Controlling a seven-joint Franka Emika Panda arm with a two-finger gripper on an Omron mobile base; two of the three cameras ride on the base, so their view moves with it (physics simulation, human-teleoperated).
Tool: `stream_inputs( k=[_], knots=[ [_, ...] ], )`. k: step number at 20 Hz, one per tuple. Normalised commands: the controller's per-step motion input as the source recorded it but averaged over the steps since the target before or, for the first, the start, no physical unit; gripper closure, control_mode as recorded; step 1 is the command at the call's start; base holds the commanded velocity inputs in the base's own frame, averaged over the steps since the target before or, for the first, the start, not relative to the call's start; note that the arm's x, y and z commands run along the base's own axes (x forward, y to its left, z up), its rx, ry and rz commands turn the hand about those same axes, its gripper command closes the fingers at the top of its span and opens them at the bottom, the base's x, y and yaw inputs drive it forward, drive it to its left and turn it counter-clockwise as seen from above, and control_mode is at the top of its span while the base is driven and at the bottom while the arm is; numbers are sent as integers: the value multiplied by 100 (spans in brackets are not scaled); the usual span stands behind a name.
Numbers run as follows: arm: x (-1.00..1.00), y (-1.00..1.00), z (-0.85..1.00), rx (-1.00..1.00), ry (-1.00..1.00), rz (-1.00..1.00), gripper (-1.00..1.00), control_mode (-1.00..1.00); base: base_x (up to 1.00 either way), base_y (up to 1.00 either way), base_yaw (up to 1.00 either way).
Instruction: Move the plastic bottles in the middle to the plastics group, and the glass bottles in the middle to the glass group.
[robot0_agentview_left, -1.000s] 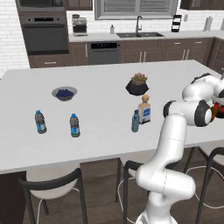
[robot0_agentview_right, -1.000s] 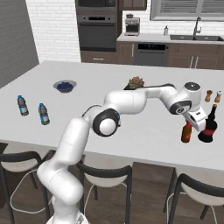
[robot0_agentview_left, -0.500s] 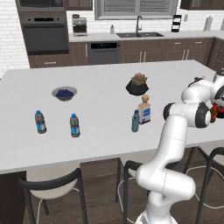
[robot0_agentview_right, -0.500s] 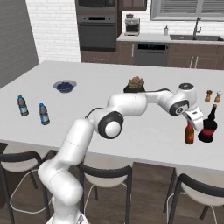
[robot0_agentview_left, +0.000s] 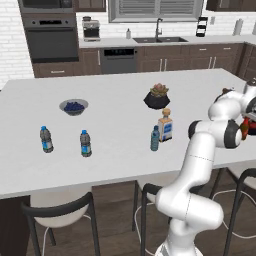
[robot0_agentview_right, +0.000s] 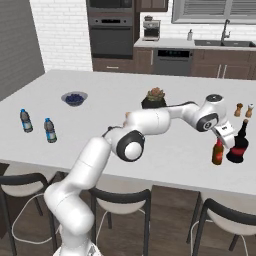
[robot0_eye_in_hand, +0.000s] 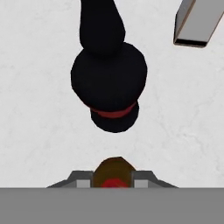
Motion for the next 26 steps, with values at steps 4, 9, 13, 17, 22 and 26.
stream_inputs(
  k=[4, 9, 13, 17, 22, 26],
  knots=[
    [0, -17, -23, 1, 0, 0, -100, -100, 0, 0, 0],
    [8, -1, 1, 2, 0, 0, -100, -100, 0, 0, 0],
    [11, 8, 26, 2, 0, 0, -100, -100, 0, 0, 0],
    [2, 8, 50, 6, 11, 0, -100, -100, 0, 0, 0],
    [-26, 29, 42, 0, 0, 0, -100, -100, 0, 0, 0],
    [-54, 46, 9, 0, 2, 5, -100, -100, 0, 0, 0]
  ],
)
